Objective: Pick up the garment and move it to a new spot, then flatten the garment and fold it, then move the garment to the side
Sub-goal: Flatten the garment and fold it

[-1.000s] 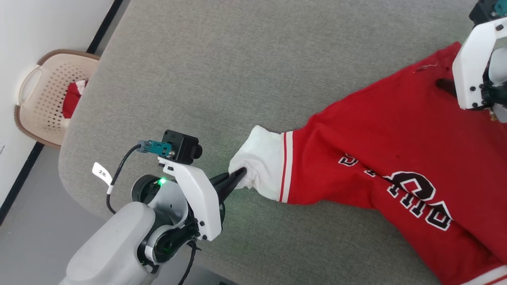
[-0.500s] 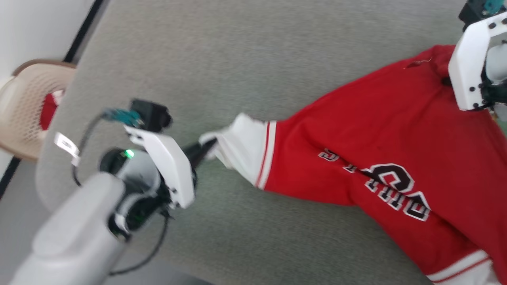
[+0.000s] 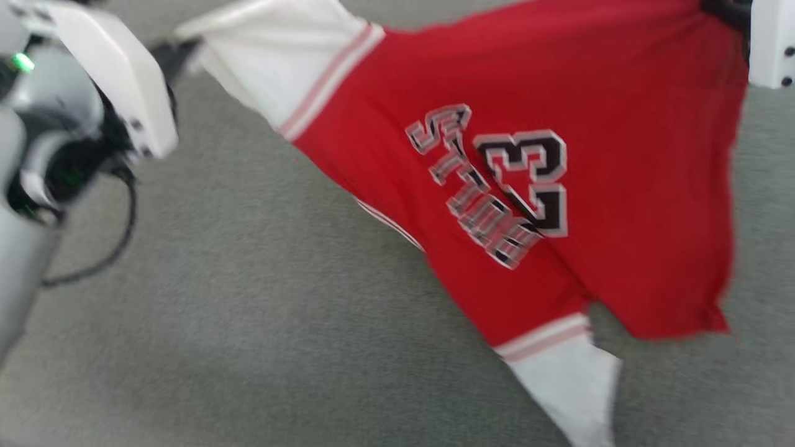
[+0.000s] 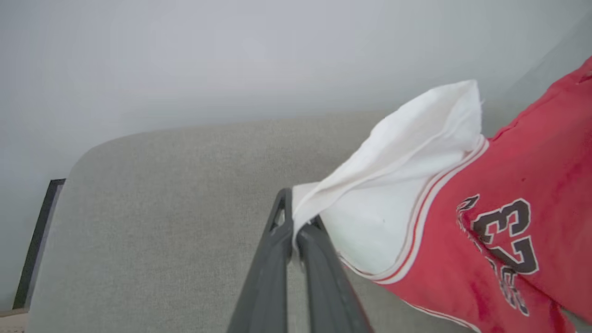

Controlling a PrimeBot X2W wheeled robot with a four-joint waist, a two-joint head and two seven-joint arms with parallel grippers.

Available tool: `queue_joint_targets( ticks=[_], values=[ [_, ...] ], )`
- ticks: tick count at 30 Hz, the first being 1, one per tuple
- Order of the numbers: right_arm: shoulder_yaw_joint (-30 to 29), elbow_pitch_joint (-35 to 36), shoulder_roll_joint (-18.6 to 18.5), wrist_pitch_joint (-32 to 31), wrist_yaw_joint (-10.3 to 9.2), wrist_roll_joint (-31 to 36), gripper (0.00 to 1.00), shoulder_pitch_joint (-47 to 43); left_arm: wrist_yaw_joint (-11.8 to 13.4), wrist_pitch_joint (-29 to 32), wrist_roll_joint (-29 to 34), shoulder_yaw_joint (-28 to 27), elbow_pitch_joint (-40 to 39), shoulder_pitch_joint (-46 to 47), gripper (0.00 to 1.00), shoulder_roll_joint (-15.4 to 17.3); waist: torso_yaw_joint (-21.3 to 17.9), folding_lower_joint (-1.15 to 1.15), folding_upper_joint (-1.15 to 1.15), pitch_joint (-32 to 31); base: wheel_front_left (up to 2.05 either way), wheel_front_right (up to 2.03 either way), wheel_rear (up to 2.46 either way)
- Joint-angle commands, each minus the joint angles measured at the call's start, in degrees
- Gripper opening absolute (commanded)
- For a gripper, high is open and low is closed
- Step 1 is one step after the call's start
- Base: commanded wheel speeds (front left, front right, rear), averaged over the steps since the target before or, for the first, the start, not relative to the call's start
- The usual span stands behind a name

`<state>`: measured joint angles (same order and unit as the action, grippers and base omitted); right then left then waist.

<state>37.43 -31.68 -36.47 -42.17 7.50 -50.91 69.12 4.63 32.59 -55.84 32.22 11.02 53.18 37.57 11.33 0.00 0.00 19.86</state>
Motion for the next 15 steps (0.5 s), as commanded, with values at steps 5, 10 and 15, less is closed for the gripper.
queue_joint_targets(
  ticks=[5, 10, 15],
  values=[
    [-2.7, 1.1, 1.9, 2.6, -0.02, 0.0, 0.0, 2.2, -0.4, 1.5, 1.8, -0.9, 3.9, 8.4, 0.0, 0.2, -5.5, 0.0, 0.0, -3.8, 0.0, 0.0, 0.0],
    [-4.4, 1.6, 4.0, 2.7, -0.02, 1.1, 0.0, 3.9, -2.1, 1.7, 2.6, -0.7, 10.7, 16.2, 0.0, -2.3, -8.3, 0.0, 0.0, -7.0, 0.0, 0.0, 0.0],
    [-5.5, 1.1, 5.4, 2.6, -0.03, 2.5, 0.0, 5.5, -3.0, 1.1, 3.2, -0.6, 16.3, 21.3, 0.0, -4.4, -9.8, 0.0, 0.0, -7.8, 0.0, 0.0, 0.0]
  ],
)
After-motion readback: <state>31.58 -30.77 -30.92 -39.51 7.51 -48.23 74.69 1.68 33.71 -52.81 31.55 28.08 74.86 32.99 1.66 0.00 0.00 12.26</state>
